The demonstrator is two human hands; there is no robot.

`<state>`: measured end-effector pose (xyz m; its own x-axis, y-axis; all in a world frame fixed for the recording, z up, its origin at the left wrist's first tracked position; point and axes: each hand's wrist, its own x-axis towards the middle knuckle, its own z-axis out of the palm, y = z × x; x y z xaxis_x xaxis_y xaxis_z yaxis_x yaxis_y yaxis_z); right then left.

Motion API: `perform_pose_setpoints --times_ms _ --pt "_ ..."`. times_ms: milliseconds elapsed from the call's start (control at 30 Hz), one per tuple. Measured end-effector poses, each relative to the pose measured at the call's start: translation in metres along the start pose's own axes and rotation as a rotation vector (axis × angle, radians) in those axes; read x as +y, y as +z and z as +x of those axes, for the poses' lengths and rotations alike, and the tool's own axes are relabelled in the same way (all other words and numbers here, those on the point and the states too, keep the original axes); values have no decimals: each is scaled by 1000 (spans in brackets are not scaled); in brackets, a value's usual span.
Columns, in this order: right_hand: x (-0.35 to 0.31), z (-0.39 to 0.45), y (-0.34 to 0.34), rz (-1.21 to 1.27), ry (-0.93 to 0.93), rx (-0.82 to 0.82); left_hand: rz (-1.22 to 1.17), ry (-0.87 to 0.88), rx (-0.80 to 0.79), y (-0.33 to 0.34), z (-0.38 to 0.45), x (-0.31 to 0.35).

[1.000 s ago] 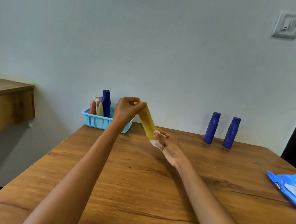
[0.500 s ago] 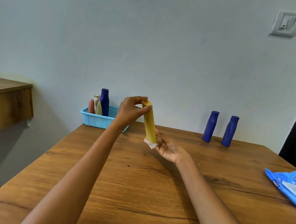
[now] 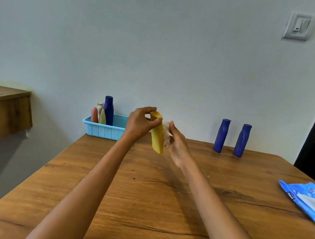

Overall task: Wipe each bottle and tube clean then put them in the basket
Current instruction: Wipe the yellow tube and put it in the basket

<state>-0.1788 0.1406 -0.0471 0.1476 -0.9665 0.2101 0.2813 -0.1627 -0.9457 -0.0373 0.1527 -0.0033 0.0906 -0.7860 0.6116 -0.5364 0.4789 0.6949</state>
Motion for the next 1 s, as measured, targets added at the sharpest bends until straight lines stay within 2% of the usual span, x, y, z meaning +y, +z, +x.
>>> perform_pose_setpoints --times_ms 67,200,400,467,533,667,800,900,1000 --pt "-3 -2 10 10 -46 -69 -15 0 13 0 0 0" --pt "-2 -12 18 -227 -132 -115 -110 -58 91 -6 1 -1" --pt "12 -14 8 -393 -45 -167 -191 -97 111 -10 4 -4" --pt "9 -13 12 -380 -28 -138 -144 -111 86 -6 3 -7" --pt "5 -12 19 -354 -93 -101 -103 -112 77 -2 3 -9" --pt "5 -6 27 -293 -321 49 -108 -166 94 -1 7 -8" --pt "-2 -5 37 -405 -521 120 -109 -173 72 3 5 -13" --pt "-1 -5 35 -443 -566 136 -143 -165 121 2 5 -9" --pt "11 -5 22 -486 -531 125 -160 -150 145 -1 7 -5"
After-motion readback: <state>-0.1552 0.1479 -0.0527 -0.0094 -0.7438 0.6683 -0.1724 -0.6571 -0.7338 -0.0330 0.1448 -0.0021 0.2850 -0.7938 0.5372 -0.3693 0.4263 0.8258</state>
